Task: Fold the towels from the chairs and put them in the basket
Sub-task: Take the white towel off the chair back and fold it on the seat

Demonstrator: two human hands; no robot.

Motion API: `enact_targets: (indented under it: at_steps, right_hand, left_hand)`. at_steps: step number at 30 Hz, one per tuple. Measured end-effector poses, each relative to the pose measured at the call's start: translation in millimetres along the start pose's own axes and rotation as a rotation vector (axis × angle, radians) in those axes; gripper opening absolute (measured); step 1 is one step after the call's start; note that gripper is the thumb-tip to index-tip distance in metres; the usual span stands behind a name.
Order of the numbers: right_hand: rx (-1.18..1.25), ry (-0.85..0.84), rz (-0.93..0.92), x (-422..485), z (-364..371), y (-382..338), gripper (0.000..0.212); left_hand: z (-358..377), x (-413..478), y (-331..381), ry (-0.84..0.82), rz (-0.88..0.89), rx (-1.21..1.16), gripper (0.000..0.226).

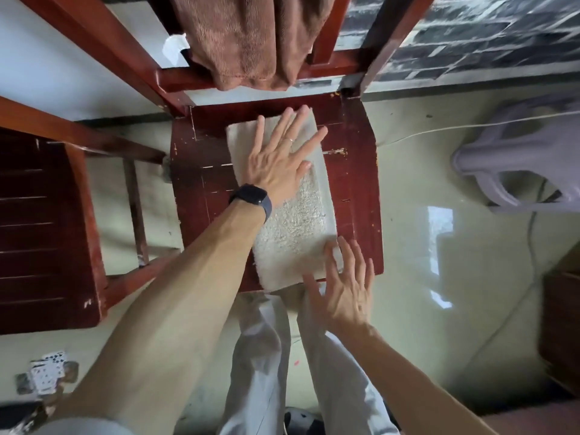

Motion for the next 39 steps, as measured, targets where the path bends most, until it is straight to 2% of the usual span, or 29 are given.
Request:
enact_targets:
  at_steps: [4, 7, 9, 12, 14, 19, 24, 27, 29, 33, 37, 39]
  right_hand:
    - [0.178, 0.027, 0.045, 4, -8, -6, 0.042]
    - [0.295, -0.060, 0.119, 12, -8, 2, 0.038]
    - [0.369, -0.116, 0.246, 16, -9, 9, 0.042]
    - [0.392, -0.312, 0.441, 10, 2, 17, 0.050]
    - [0.407, -0.398, 0.515, 1, 12, 17, 0.050]
    - [0.649, -0.335, 0.653, -13, 26, 15, 0.043]
    - [0.706, -0.284, 0.669, -20, 31, 14, 0.034]
    - [0.722, -0.268, 0.669, -26, 28, 14, 0.033]
    - [0.838, -0.270, 0.703, -30, 28, 15, 0.032]
    - [1.053, -0.226, 0.793, -40, 21, 18, 0.030]
    - [1.006, -0.168, 0.747, -59, 3, 18, 0.032]
    - [0.928, -0.163, 0.727, -76, -2, 21, 0.030]
  left_hand:
    - [-12, -49, 14, 0.051, -0.307, -0.159, 0.079]
    - [-11, -128, 9, 0.112, -0.629, -0.277, 0.067]
    - [-7, -185, 6, 0.159, -0.882, -0.357, 0.059]
    - [13, -246, 6, 0.017, -1.181, -0.513, 0.044]
    - [25, -267, 8, -0.062, -1.273, -0.627, 0.035]
    - [30, -277, 3, -0.132, -1.320, -0.844, 0.025]
    - [38, -284, -4, -0.207, -1.385, -1.124, 0.023]
    - [35, -286, -5, -0.237, -1.349, -1.149, 0.019]
    - [34, -287, -3, -0.290, -1.294, -1.159, 0.010]
    - [27, -292, 1, -0.339, -1.295, -1.208, 0.021]
    - [13, -306, 9, -0.332, -1.387, -1.253, 0.025]
    - [-4, -311, 13, -0.285, -1.356, -1.210, 0.028]
Point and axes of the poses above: each hand's wrist, its own x-axis towards the middle knuckle, its own z-axis out of the palm, y = z × x, the point moved 7 cm from there along x, towards the middle knuckle, and after that the axes turned 6 degrees about y, right-handed, at the moved point
